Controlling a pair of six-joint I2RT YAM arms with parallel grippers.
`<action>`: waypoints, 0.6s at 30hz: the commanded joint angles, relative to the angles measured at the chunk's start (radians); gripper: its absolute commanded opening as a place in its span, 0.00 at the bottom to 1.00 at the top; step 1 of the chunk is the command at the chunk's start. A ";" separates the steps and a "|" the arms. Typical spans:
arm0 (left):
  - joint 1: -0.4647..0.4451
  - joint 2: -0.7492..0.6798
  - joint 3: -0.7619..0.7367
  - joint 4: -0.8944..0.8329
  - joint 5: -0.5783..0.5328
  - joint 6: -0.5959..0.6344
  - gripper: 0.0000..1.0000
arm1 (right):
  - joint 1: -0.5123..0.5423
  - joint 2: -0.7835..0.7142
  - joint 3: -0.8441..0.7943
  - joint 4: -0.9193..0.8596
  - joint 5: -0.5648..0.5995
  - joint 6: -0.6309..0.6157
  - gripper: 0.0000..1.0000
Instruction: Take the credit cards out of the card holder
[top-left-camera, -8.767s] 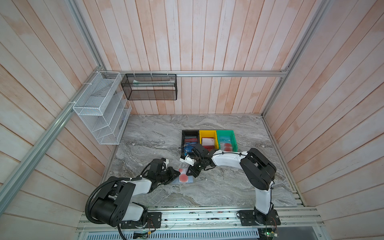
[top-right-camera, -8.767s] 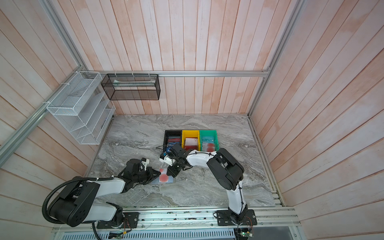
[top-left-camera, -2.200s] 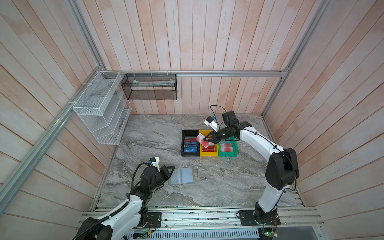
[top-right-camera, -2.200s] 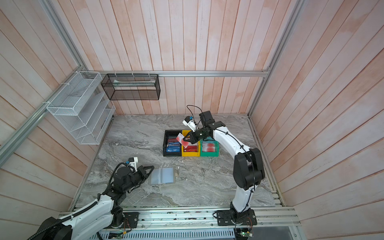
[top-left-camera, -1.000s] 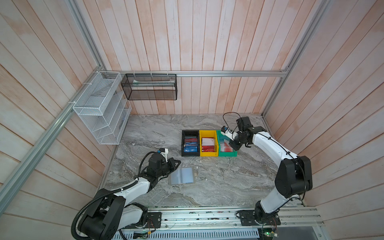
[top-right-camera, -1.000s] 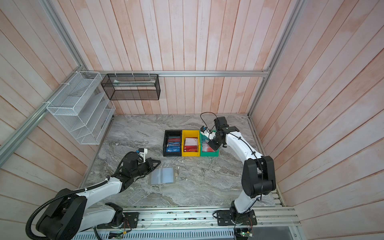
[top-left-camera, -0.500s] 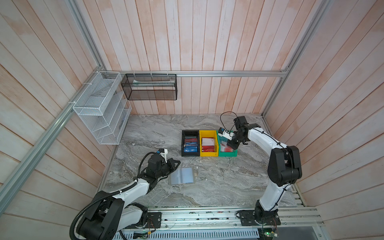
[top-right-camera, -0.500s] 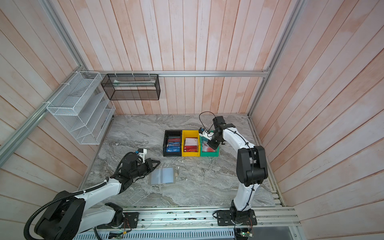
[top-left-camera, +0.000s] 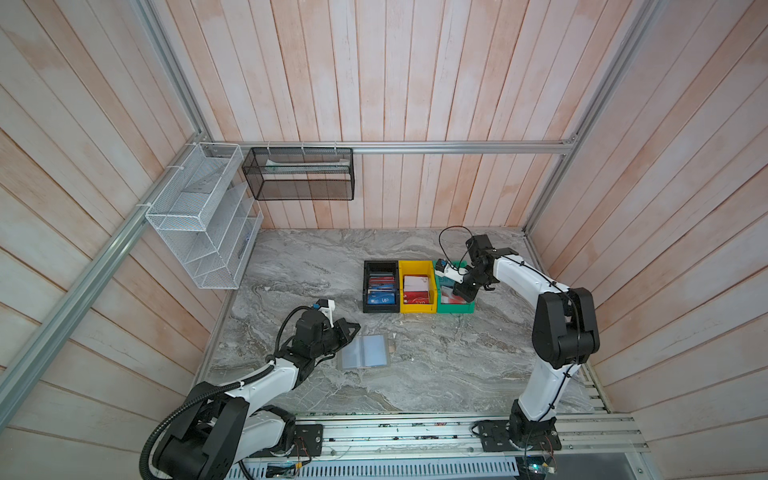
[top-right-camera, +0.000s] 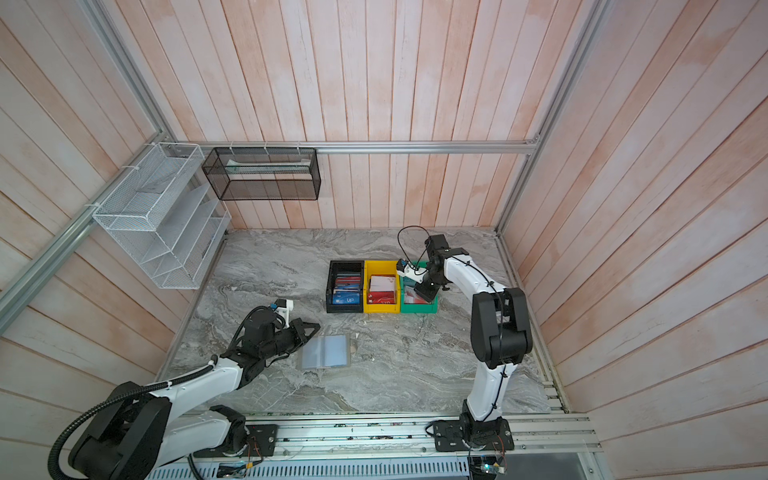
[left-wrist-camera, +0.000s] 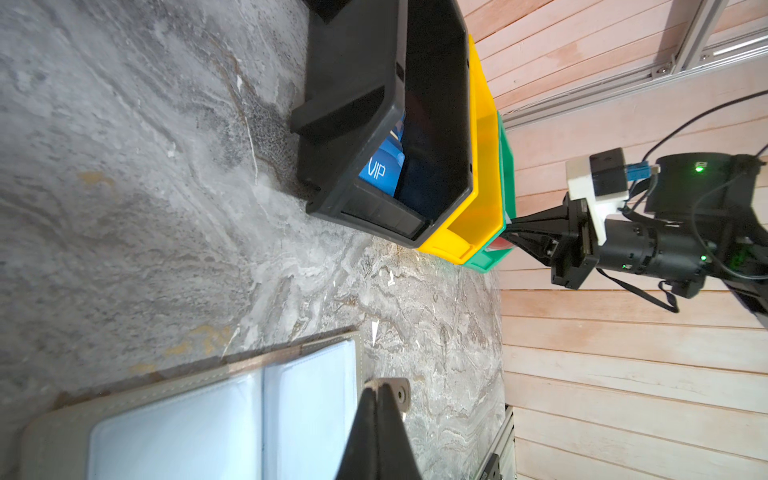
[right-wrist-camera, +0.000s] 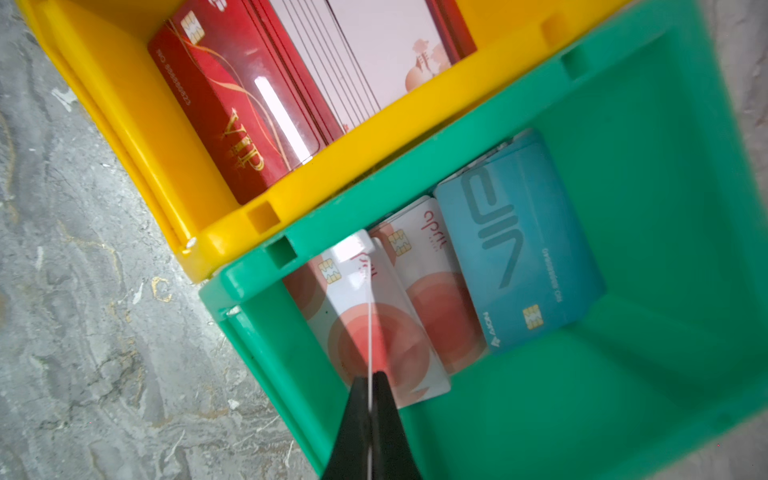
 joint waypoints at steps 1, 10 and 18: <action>-0.003 -0.007 -0.018 0.030 0.001 0.007 0.00 | -0.001 0.033 0.021 -0.046 -0.028 -0.017 0.00; -0.003 0.040 -0.020 0.113 0.046 0.019 0.00 | 0.008 0.049 0.025 -0.048 -0.028 -0.006 0.00; -0.004 0.065 -0.019 0.133 0.058 0.016 0.00 | 0.009 0.036 0.013 0.017 0.075 0.009 0.00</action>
